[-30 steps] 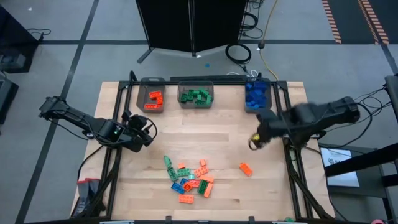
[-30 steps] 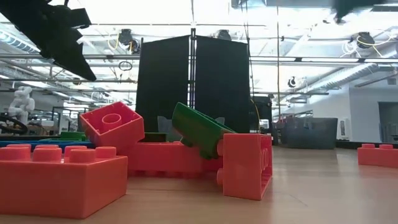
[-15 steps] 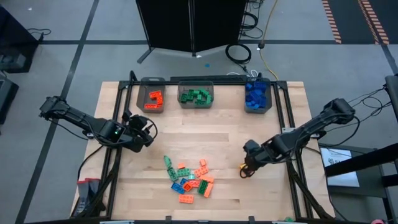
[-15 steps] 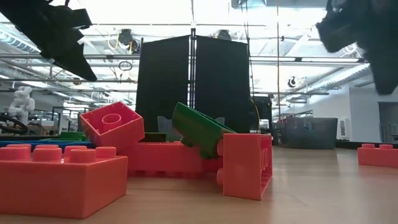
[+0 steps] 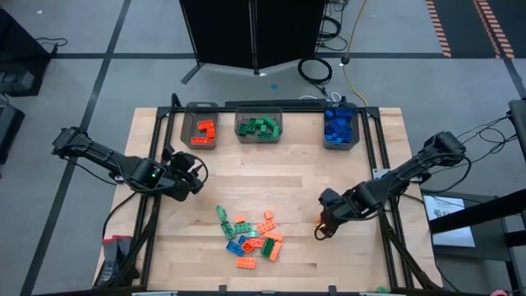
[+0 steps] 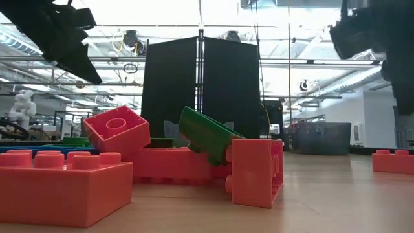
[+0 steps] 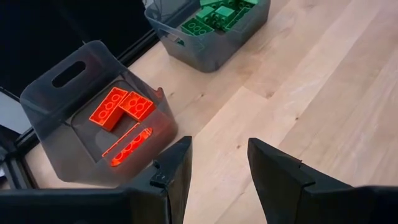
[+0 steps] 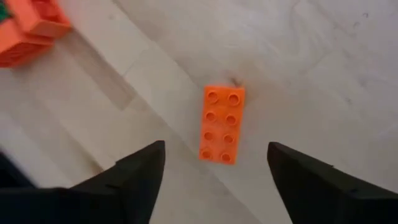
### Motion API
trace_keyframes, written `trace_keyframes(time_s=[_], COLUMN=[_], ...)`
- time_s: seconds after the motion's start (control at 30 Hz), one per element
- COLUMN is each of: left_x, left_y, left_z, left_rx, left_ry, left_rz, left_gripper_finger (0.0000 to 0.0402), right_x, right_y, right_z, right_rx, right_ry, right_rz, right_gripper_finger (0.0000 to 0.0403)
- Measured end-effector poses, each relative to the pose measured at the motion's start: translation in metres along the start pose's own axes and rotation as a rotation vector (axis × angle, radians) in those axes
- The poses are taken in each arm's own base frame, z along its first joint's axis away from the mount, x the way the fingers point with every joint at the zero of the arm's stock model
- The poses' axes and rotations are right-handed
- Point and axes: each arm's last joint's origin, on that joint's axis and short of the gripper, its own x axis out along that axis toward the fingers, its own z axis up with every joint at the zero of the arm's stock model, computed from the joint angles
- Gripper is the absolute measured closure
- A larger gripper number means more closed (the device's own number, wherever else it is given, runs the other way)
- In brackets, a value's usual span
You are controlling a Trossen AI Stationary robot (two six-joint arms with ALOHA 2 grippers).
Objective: Sort blocks
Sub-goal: Put the orange game piece into the left black bin
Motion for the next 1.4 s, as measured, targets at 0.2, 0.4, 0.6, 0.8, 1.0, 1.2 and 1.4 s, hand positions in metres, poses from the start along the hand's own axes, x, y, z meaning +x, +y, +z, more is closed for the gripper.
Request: trace_keyframes(time_s=[0.2,0.4,0.6,0.8,1.0,1.2,1.4], left_x=[0.000,0.000,0.000,0.000,0.000,0.000,0.000], left_y=[0.000,0.000,0.000,0.000,0.000,0.000,0.000], left_z=[0.000,0.000,0.000,0.000,0.000,0.000,0.000], left_rx=[-0.001,-0.001,0.002,0.004,0.013,0.012,0.011], left_ry=[0.000,0.000,0.001,0.002,-0.001,-0.003,-0.004], left_rz=[-0.001,-0.001,0.001,0.002,0.006,0.008,0.008], left_gripper_finger=[0.0241,0.0241,0.0241,0.0241,0.0241,0.0241,0.0241], right_x=[0.028,0.059,0.085,0.087,0.082,0.061,0.030], right_y=[0.009,0.015,0.012,0.016,0.020,0.033,0.041], right_z=[0.000,0.000,-0.003,-0.002,0.010,0.047,0.117], right_rx=[-0.012,-0.031,-0.030,-0.031,-0.056,-0.132,-0.194], right_ry=[0.022,0.070,0.217,0.215,0.202,0.048,-0.160], right_rz=[-0.056,-0.112,-0.195,-0.204,-0.192,-0.220,-0.158], right_gripper_finger=[0.0109,0.0114,0.0132,0.0272,0.0284,0.0284,0.0284])
